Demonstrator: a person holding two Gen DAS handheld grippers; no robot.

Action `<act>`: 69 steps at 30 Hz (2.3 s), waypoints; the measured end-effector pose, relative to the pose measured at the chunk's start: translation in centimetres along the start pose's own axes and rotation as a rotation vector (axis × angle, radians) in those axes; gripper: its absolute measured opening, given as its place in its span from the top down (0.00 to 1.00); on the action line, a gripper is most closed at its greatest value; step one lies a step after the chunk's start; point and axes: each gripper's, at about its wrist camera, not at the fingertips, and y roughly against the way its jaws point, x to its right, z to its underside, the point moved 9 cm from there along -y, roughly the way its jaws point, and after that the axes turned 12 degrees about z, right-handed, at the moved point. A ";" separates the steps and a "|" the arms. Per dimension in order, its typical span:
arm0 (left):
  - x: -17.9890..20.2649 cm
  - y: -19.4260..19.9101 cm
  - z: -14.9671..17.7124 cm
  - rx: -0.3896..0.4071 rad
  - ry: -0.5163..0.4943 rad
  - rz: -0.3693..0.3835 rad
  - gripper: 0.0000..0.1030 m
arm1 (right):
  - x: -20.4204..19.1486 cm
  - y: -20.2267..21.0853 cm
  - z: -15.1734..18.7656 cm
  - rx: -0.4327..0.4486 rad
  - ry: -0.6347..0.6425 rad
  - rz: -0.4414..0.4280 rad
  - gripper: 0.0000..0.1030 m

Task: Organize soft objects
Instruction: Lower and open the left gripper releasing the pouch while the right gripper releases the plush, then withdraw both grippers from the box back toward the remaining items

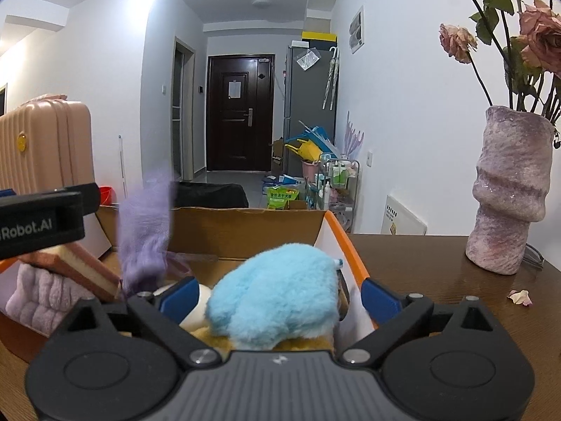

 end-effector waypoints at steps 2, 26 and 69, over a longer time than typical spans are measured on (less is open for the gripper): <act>-0.2 0.1 0.0 0.001 0.002 -0.002 0.00 | 0.0 0.0 0.0 0.002 -0.002 0.000 0.04; -4.2 3.1 -1.3 0.050 0.054 -0.095 0.00 | 1.0 2.3 -0.9 0.071 -0.057 0.006 0.03; -9.7 15.8 1.8 -0.008 0.099 -0.193 0.00 | 3.8 14.9 2.8 0.128 -0.056 -0.010 0.03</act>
